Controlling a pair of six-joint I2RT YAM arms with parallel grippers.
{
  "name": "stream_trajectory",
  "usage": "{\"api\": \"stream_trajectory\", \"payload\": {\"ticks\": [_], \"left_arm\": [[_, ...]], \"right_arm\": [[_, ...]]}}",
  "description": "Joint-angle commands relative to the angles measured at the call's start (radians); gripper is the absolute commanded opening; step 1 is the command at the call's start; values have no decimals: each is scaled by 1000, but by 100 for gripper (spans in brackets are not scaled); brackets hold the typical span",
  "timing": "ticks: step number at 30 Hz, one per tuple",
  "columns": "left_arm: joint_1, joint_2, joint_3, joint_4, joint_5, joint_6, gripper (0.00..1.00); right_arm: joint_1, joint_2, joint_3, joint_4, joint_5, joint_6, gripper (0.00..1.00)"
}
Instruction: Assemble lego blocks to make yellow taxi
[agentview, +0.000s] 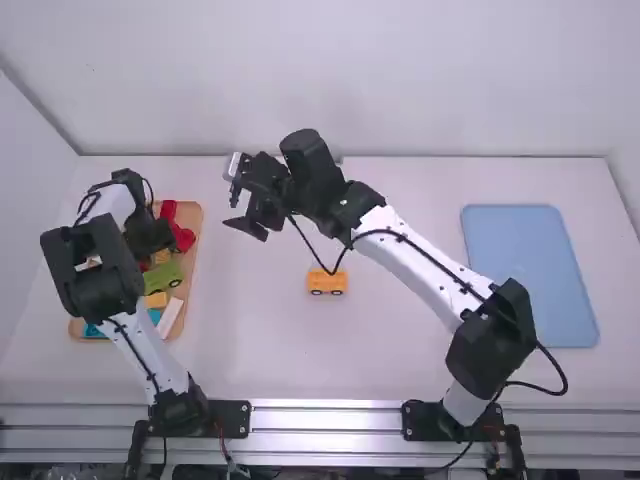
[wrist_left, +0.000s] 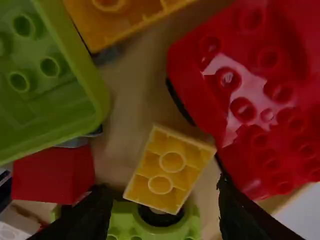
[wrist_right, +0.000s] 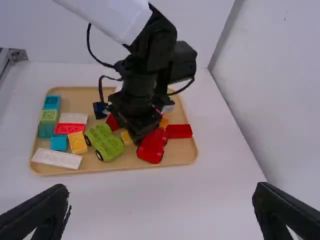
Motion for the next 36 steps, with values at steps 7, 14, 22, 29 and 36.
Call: {"api": "stream_trajectory", "payload": {"ticks": [7,14,22,29,36], "left_arm": [[57,19,-35,69,107,202,52],[69,19,-77,105,162,198,50],[45,19,-96,138,162,128,38],[49,8,-41,109,164,100,9],[48,-140,-51,59,179,84,2]], "right_arm": [[-4,9,29,3,20,8,98],[-4,9,30,4,20,8,98],[-4,9,30,3,20,8,98],[-4,9,30,2,19,9,98],[-4,9,30,-1,28,-28,98]]}}
